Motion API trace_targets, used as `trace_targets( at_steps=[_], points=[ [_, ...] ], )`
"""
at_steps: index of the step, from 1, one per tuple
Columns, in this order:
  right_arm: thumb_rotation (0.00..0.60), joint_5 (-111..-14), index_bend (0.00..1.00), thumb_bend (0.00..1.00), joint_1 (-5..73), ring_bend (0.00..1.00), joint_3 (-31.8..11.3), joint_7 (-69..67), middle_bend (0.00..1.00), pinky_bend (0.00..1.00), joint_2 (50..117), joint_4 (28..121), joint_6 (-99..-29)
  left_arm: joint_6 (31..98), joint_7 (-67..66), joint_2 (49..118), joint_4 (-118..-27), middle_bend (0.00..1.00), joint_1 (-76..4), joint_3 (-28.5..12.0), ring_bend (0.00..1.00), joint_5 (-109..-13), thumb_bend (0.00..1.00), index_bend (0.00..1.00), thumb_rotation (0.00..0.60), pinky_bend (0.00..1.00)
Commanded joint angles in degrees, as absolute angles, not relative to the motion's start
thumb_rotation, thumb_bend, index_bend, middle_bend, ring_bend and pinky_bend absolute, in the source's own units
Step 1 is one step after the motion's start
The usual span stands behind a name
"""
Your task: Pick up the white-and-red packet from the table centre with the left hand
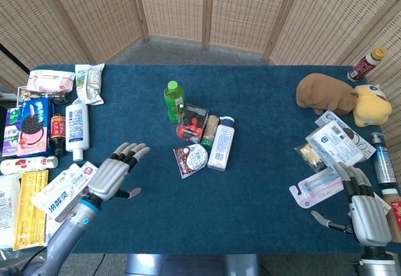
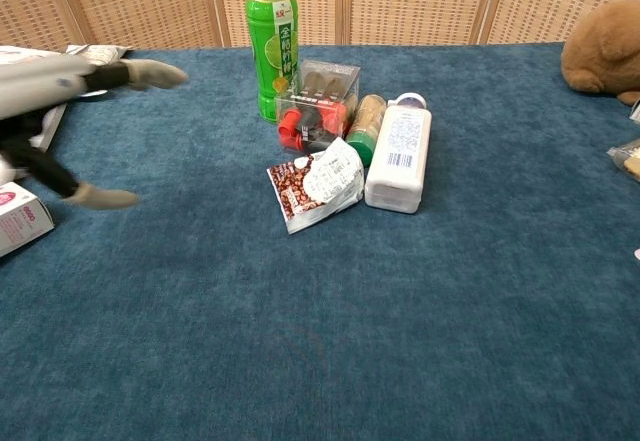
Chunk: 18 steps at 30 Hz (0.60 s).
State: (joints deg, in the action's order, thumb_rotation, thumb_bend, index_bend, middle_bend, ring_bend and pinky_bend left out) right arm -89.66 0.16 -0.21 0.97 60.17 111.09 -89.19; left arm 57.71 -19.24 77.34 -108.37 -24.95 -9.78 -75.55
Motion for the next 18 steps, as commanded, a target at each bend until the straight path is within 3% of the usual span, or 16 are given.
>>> trace_targets(
  at_steps=[1, 18],
  points=[
    [0.486, -89.28, 0.00, 0.06, -0.10, 0.00, -0.09, 0.62, 0.00, 0.00, 59.93, 111.14, -89.13, 52.24, -19.12, 82.54, -103.92, 0.00, -30.74, -12.72, 0.00, -70.65, 0.27, 0.00, 0.600, 0.00],
    [0.482, -88.61, 0.00, 0.07, -2.21, 0.00, 0.65, -3.07, 0.01, 0.00, 57.06, 111.85, -89.92, 43.65, -14.11, 101.21, -81.75, 0.00, -45.45, -15.82, 0.00, -62.24, 0.27, 0.00, 0.600, 0.00]
  ],
)
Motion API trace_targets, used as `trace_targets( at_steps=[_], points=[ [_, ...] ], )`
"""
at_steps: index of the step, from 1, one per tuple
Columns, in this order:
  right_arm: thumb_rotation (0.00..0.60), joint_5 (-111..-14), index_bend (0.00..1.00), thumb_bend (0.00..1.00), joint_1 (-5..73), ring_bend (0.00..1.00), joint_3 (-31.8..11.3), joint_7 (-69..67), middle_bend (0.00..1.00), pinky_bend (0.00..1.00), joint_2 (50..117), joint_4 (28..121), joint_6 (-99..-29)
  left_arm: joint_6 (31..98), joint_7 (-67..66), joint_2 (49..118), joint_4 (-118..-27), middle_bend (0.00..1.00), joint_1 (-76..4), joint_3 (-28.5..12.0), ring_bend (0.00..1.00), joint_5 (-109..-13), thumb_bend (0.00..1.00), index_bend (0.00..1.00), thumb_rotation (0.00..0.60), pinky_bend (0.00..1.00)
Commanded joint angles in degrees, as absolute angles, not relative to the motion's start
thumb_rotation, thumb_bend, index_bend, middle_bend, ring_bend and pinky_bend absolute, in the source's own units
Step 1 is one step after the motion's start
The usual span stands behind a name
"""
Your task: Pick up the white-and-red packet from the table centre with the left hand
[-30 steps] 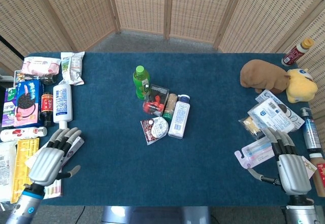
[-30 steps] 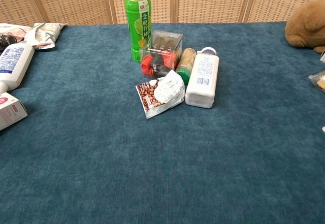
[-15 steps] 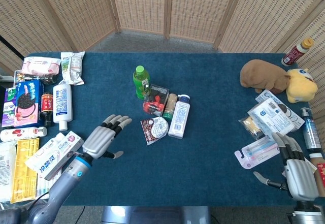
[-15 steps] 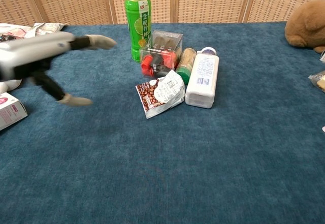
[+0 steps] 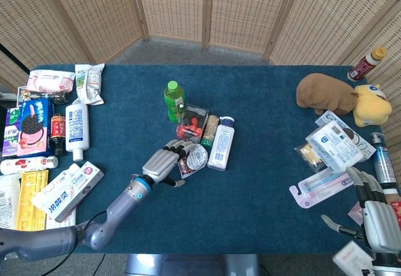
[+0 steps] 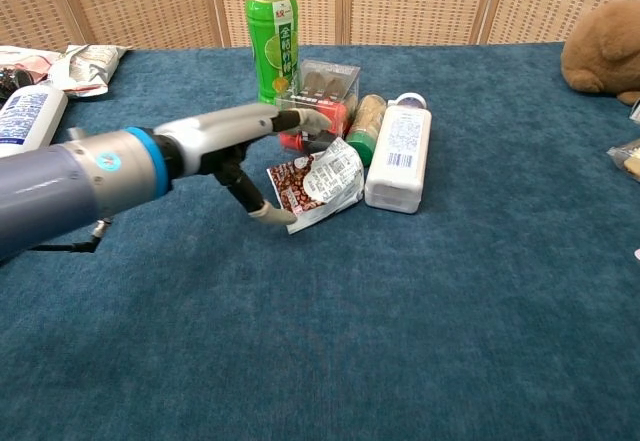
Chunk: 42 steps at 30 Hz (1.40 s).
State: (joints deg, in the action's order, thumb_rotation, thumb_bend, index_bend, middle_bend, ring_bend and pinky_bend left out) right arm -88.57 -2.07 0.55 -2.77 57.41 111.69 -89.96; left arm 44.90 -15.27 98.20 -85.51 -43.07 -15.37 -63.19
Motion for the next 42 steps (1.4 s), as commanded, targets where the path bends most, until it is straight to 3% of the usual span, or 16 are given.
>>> trace_targets(
  at_steps=[1, 5, 8, 9, 10, 12, 15, 17, 25, 35, 42],
  points=[
    [0.482, -88.68, 0.00, 0.07, -2.24, 0.00, 0.68, -3.20, 0.01, 0.00, 56.88, 111.93, -89.89, 43.39, -13.78, 102.00, -80.63, 0.00, -45.95, -15.85, 0.00, -62.04, 0.27, 0.00, 0.600, 0.00],
    [0.486, -88.95, 0.00, 0.07, -2.47, 0.00, 0.73, -4.05, 0.01, 0.00, 56.13, 112.33, -89.97, 42.16, -12.27, 104.96, -76.22, 0.00, -47.87, -15.79, 0.00, -61.27, 0.27, 0.02, 0.600, 0.00],
    [0.486, -89.09, 0.00, 0.07, -2.56, 0.00, 0.79, -4.61, 0.01, 0.00, 55.75, 112.68, -89.86, 42.21, -11.37, 107.01, -73.48, 0.06, -48.75, -15.64, 0.10, -61.22, 0.31, 0.10, 0.600, 0.00],
    [0.484, -89.20, 0.00, 0.07, -2.58, 0.00, 0.81, -4.67, 0.01, 0.00, 55.66, 112.79, -89.84, 42.63, -11.16, 107.73, -72.56, 0.11, -48.92, -15.62, 0.18, -61.41, 0.35, 0.16, 0.600, 0.03],
    [0.483, -89.34, 0.00, 0.06, -2.62, 0.00, 0.86, -4.75, 0.01, 0.00, 55.58, 112.90, -89.84, 43.08, -10.83, 108.44, -71.66, 0.14, -49.03, -15.60, 0.24, -61.65, 0.38, 0.20, 0.600, 0.07],
    [0.486, -89.72, 0.00, 0.06, -2.74, 0.00, 0.93, -4.87, 0.01, 0.00, 55.39, 113.19, -89.98, 44.37, -9.75, 109.79, -69.88, 0.27, -49.07, -15.56, 0.42, -62.58, 0.45, 0.34, 0.600, 0.27],
    [0.485, -90.03, 0.00, 0.07, -3.06, 0.00, 1.01, -4.76, 0.01, 0.00, 55.09, 113.47, -90.40, 46.63, -7.10, 110.07, -69.34, 0.40, -48.33, -15.35, 0.56, -64.84, 0.47, 0.48, 0.600, 0.44],
    [0.485, -90.00, 0.00, 0.06, -3.22, 0.00, 1.05, -4.62, 0.01, 0.00, 54.89, 113.62, -90.46, 47.93, -5.15, 108.93, -70.53, 0.45, -47.39, -14.99, 0.61, -66.27, 0.47, 0.52, 0.600, 0.49],
    [0.487, -90.00, 0.00, 0.06, -2.74, 0.00, 0.95, -5.04, 0.02, 0.00, 55.55, 113.33, -89.22, 58.52, 2.31, 101.44, -80.70, 0.47, -40.73, -12.27, 0.62, -74.18, 0.46, 0.54, 0.600, 0.52],
    [0.486, -91.96, 0.00, 0.06, -1.81, 0.00, 1.07, -5.92, 0.01, 0.00, 57.94, 111.84, -88.06, 78.34, 10.42, 90.05, -96.91, 0.47, -32.14, -11.05, 0.61, -88.70, 0.45, 0.54, 0.600, 0.50],
    [0.487, -91.96, 0.00, 0.07, -1.32, 0.00, 1.03, -7.08, 0.02, 0.00, 58.94, 110.41, -87.28, 84.35, 9.80, 86.89, -102.66, 0.46, -29.78, -10.85, 0.60, -93.63, 0.44, 0.52, 0.600, 0.49]
  ],
)
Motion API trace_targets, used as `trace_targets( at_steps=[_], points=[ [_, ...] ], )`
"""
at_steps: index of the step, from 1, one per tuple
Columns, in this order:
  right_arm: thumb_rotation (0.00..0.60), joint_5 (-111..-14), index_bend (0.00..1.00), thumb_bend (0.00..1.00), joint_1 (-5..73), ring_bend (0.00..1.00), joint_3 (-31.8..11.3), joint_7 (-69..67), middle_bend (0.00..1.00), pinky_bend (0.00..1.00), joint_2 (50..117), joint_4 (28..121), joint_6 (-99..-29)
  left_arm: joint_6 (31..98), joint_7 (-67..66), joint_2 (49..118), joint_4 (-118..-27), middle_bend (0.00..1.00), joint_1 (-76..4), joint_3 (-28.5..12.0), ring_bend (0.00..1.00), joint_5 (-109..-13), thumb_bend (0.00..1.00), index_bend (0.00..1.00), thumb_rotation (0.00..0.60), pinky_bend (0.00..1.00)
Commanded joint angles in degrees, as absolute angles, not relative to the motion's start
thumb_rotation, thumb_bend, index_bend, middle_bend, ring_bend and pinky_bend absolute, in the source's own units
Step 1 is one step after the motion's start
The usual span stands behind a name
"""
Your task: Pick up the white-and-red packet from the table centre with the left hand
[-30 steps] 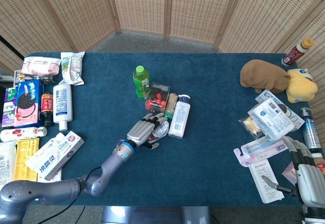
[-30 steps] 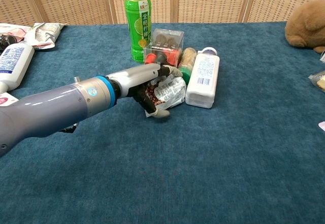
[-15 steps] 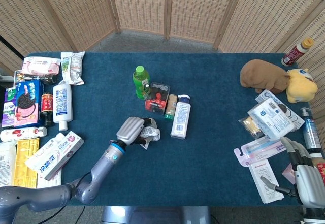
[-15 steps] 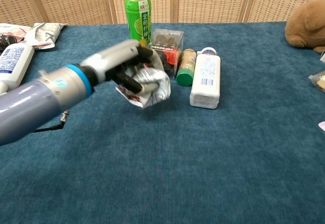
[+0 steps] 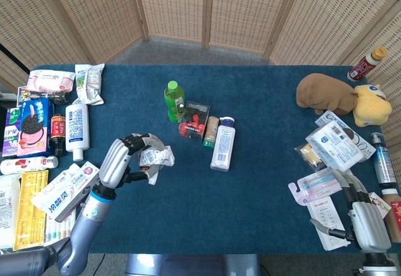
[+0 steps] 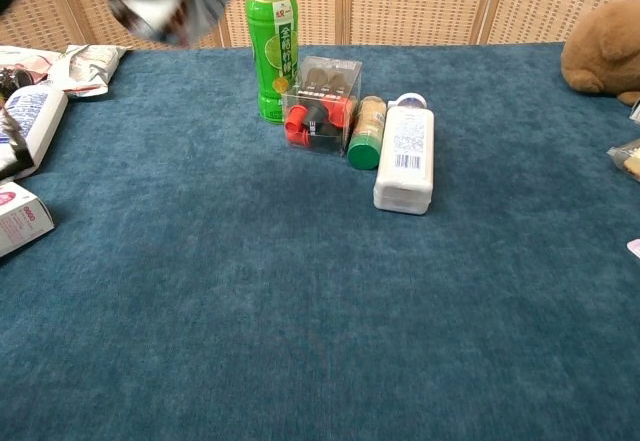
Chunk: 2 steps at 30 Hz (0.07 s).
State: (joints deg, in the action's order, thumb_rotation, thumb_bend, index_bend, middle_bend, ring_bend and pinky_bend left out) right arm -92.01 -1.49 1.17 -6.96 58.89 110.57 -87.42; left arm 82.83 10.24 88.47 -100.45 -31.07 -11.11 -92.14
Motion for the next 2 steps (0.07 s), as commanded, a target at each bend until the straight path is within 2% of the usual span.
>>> trace_targets(
  at_steps=[1, 2],
  points=[
    [0.486, -91.96, 0.00, 0.06, -1.20, 0.00, 0.95, -7.14, 0.02, 0.00, 58.96, 110.35, -87.19, 84.40, 9.34, 86.66, -103.10, 0.46, -29.64, -10.72, 0.60, -93.73, 0.44, 0.52, 0.600, 0.49],
    [0.488, -92.05, 0.00, 0.06, -1.06, 0.00, 0.87, -7.27, 0.02, 0.00, 58.97, 110.33, -87.10, 84.32, 8.64, 86.37, -103.68, 0.46, -29.47, -10.51, 0.60, -93.73, 0.44, 0.52, 0.600, 0.48]
  ],
)
